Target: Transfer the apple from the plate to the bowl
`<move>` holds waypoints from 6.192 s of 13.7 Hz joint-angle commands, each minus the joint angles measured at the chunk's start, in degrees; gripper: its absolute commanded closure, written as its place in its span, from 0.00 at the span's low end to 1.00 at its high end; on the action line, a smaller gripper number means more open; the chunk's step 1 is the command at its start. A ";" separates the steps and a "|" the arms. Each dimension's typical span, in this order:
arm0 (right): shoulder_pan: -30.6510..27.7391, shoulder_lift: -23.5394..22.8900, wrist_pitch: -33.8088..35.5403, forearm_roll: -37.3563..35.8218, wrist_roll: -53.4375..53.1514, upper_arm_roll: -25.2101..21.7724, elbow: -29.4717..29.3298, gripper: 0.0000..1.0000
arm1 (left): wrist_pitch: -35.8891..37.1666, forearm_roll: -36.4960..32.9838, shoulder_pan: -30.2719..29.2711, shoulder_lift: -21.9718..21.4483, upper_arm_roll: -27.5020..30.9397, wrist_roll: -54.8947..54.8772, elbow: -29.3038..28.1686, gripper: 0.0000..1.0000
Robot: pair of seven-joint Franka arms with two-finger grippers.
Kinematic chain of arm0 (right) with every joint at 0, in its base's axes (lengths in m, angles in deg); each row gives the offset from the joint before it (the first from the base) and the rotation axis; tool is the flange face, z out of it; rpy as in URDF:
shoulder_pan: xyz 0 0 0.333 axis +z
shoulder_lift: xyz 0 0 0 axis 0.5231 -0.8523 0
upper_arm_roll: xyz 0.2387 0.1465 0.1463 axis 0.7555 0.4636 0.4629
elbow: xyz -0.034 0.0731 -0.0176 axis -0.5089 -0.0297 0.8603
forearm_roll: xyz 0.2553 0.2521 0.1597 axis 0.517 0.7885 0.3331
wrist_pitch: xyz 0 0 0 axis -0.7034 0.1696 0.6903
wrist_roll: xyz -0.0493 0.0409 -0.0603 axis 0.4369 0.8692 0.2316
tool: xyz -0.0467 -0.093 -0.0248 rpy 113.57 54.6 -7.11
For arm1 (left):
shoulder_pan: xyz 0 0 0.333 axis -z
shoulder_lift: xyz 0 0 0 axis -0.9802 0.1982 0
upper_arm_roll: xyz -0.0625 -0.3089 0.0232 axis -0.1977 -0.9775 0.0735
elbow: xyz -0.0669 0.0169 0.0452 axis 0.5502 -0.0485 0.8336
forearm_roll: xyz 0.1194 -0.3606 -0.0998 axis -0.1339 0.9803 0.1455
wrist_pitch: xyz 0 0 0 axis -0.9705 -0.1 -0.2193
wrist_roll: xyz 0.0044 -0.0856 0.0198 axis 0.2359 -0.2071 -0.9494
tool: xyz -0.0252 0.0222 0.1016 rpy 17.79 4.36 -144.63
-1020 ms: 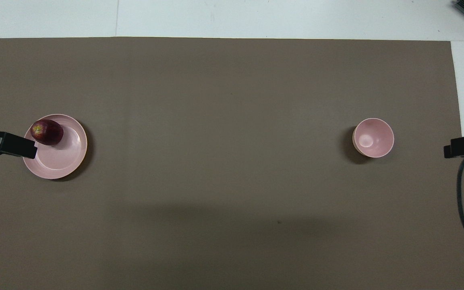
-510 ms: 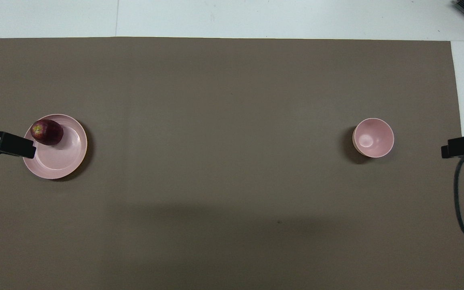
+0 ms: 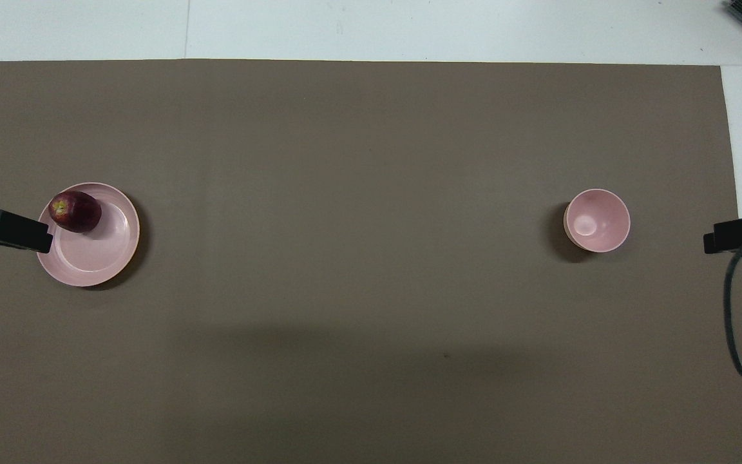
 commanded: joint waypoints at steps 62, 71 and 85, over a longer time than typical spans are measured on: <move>-0.18 0.85 -0.37 0.37 0.71 0.12 1.05 0.00 | -52.60 -0.63 -13.06 17.65 -0.08 -6.79 -23.10 1.00; -0.27 2.52 0.06 4.59 -5.25 0.12 4.47 0.00 | -29.32 11.56 -12.18 14.84 -6.74 -7.67 -10.96 1.00; 4.48 -0.02 -12.92 25.24 -37.32 0.21 11.60 0.00 | -25.78 51.82 -12.18 13.70 -22.22 -6.80 -11.66 1.00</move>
